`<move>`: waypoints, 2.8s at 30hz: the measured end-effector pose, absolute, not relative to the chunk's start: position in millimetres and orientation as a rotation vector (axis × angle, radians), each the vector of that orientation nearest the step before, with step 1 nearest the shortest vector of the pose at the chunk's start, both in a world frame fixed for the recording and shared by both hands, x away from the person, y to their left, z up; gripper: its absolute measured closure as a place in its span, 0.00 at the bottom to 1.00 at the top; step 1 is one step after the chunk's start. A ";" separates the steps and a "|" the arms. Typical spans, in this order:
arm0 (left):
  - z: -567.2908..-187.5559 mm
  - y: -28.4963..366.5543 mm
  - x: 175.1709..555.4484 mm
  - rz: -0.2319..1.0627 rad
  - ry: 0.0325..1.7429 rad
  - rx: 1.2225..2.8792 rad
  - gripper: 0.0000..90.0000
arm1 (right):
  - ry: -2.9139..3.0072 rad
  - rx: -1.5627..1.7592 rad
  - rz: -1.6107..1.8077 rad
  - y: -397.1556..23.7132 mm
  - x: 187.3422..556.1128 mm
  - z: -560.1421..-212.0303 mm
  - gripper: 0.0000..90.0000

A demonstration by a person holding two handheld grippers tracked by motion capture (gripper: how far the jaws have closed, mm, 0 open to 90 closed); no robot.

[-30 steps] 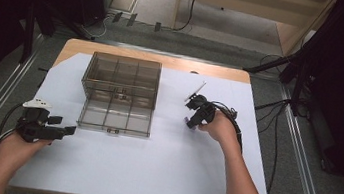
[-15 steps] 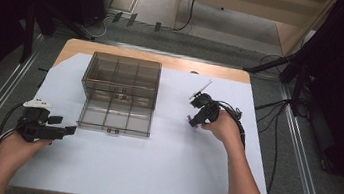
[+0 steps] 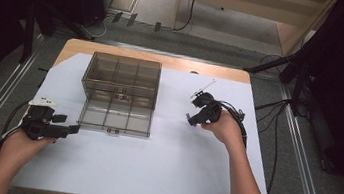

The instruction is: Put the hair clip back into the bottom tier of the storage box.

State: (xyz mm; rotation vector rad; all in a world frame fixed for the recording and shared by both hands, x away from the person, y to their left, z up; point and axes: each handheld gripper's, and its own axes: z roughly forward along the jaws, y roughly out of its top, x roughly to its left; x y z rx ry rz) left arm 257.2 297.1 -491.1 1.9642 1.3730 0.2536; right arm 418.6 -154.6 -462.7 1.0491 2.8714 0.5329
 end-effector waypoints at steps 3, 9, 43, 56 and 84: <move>-490.8 295.9 258.4 0.256 1.369 1.962 0.34 | 2.870 1.026 0.551 -151.6 415.0 -460.5 0.86; -490.9 294.4 260.1 0.250 1.362 1.967 0.34 | 2.876 0.995 0.603 -147.7 410.5 -456.6 0.86; -491.4 295.9 258.7 0.257 1.370 1.965 0.34 | 2.907 0.887 0.671 -117.7 399.0 -452.6 0.86; -491.8 300.5 253.7 0.261 1.390 1.954 0.34 | 2.926 0.827 0.678 -101.0 396.6 -451.4 0.86; -492.1 302.4 247.5 0.270 1.404 1.944 0.34 | 2.938 0.757 0.727 -73.7 392.4 -451.4 0.86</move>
